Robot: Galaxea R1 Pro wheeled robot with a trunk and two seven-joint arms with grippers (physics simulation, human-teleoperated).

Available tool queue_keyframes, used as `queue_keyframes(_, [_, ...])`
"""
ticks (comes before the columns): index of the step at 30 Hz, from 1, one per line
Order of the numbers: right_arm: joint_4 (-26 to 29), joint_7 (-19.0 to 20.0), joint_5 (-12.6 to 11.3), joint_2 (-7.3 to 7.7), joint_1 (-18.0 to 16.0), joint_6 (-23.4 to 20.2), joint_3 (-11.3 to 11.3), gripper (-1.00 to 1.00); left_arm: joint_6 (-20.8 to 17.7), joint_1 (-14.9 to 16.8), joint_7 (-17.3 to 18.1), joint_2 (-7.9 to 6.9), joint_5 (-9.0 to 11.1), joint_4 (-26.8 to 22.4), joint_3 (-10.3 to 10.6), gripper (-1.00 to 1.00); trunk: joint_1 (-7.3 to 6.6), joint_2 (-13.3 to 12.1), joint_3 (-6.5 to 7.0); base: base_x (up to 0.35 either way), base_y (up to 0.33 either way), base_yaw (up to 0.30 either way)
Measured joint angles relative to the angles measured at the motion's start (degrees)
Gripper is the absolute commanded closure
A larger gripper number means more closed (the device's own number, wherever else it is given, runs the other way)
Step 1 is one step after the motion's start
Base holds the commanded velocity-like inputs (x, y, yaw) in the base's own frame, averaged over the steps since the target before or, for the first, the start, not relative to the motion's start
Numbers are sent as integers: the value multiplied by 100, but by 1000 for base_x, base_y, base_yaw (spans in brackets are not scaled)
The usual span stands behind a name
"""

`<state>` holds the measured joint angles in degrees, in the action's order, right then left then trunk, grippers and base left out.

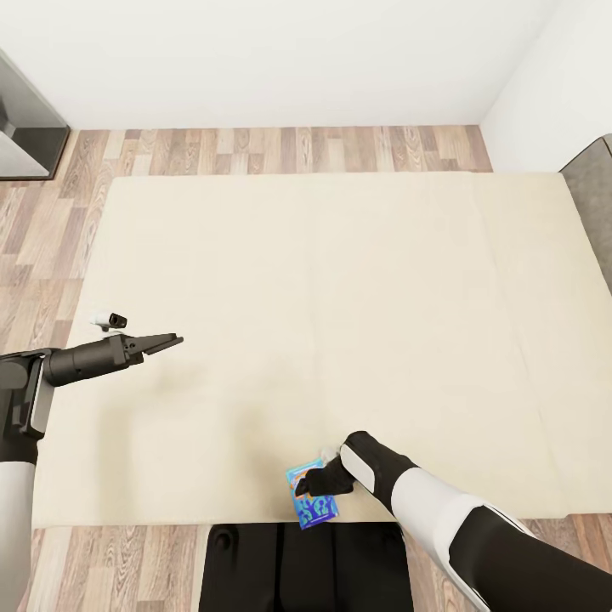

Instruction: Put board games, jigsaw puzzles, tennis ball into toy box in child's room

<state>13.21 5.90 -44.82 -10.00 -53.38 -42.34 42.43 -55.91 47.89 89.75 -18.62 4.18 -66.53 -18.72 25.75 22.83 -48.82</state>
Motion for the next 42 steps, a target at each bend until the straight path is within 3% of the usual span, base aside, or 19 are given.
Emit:
queue_keyframes(22, [-42,46,-37,0,132,363,-9,-100,0,0,0,7,0,0,0,-100,0,0,0,0,0,0])
queue_keyframes(32, [-25,57,-576,0,139,474,-4,-100,0,0,0,5,0,0,0,-100,0,0,0,0,0,0])
queue_keyframes(42, [8,76,-651,0,139,484,-3,-100,0,0,0,1,0,0,0,-100,0,0,0,0,0,0])
